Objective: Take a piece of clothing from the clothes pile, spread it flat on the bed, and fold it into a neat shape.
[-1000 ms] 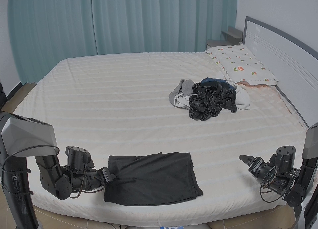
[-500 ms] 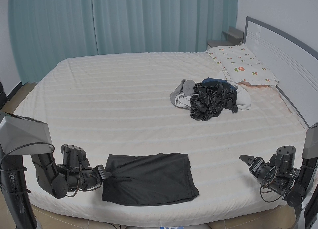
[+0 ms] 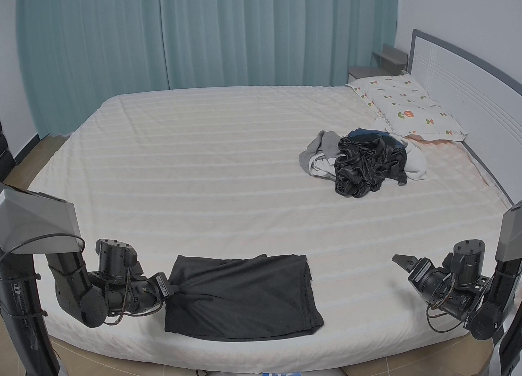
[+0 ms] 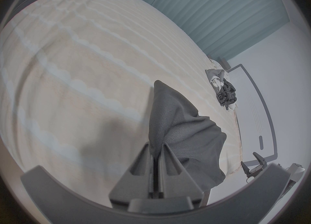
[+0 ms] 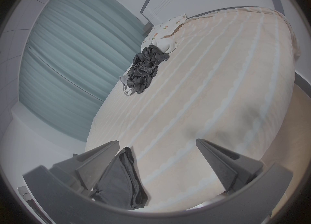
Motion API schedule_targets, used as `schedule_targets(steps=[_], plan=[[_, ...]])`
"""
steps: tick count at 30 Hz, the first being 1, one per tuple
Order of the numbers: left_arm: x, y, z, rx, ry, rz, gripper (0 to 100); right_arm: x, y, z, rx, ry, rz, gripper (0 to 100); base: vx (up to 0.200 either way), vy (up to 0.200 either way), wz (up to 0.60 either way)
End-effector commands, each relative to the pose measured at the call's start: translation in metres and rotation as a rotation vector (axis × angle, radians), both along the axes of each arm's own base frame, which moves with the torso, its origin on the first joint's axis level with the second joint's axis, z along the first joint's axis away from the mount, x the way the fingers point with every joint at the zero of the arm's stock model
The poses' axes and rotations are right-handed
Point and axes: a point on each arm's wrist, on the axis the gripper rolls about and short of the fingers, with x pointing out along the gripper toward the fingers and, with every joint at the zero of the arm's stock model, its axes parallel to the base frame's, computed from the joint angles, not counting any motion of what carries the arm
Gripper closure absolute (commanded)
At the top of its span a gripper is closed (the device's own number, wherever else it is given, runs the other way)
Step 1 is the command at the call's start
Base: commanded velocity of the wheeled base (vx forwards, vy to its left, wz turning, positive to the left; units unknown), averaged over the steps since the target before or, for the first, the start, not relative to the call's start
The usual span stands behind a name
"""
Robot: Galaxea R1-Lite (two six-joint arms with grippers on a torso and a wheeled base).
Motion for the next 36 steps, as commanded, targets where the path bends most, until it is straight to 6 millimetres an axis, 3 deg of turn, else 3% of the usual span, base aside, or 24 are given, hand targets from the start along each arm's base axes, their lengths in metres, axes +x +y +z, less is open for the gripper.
schedule_targets(steps=[1,9,15,36], plan=[[-0.0010,0.0004,-0.0003,0.001,0.003,-0.001,100,-0.0041,-0.0012,-0.0012,-0.005,0.015,-0.001,0,0.000,0.200,0.00],[-0.0011,0.0004,-0.0019,0.002,0.009,-0.001,100,-0.0040,-0.0012,-0.0015,-0.006,0.016,-0.001,0,0.000,0.050,0.00],[-0.0013,-0.0004,-0.0019,0.002,0.009,-0.004,100,-0.0040,-0.0012,-0.0015,-0.006,0.016,-0.001,0,-0.200,0.000,0.00],[0.0054,-0.0007,0.0025,-0.003,-0.019,0.008,100,-0.0045,0.0004,-0.0015,-0.006,0.016,0.007,0,0.000,0.000,0.00]])
